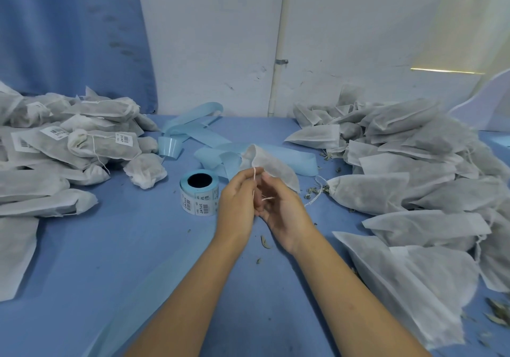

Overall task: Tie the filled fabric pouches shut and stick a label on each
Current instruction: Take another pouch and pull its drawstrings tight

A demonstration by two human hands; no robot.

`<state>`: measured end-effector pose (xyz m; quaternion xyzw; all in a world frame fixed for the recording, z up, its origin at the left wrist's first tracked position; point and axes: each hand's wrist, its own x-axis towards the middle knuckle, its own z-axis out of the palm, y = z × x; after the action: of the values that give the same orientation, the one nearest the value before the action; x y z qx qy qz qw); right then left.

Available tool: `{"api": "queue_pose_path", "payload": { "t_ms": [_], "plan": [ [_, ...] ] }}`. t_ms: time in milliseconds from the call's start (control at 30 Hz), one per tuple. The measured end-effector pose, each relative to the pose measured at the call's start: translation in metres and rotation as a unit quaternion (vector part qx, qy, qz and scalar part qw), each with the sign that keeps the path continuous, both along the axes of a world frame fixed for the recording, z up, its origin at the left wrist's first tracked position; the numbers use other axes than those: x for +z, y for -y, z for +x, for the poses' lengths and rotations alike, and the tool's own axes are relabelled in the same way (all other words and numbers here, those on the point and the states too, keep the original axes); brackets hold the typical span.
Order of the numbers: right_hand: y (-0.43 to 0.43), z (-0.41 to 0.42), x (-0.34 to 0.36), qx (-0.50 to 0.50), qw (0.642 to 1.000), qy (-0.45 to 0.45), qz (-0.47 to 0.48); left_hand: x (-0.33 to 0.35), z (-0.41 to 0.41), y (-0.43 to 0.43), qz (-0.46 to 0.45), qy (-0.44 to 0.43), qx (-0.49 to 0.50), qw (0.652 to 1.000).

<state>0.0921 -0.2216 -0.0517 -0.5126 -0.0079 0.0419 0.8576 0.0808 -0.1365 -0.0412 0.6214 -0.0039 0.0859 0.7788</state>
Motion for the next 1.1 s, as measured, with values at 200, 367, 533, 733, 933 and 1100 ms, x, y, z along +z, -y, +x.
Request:
{"api": "queue_pose_path", "payload": {
  "t_ms": [200,367,533,733,933,1100],
  "plan": [
    [0.001,-0.002,0.006,0.011,1.000,-0.005,-0.023,-0.001,0.000,-0.001,0.033,0.003,-0.037,0.999],
    [0.005,0.000,0.007,0.004,1.000,-0.017,-0.012,0.000,-0.001,-0.002,0.037,0.011,-0.048,0.998],
    [0.008,0.001,0.011,-0.011,0.995,-0.064,0.072,0.002,0.004,-0.007,0.087,-0.003,0.021,0.996],
    [0.011,0.001,0.018,-0.042,0.987,-0.094,0.122,-0.003,0.004,-0.011,0.126,-0.003,0.132,0.983],
    [0.014,0.003,0.018,-0.075,0.976,-0.116,0.170,0.001,0.003,-0.018,0.118,0.016,0.213,0.970],
    [0.013,0.002,0.020,-0.092,0.968,-0.119,0.199,0.001,0.003,-0.018,0.129,0.019,0.217,0.967]
  ]
}}
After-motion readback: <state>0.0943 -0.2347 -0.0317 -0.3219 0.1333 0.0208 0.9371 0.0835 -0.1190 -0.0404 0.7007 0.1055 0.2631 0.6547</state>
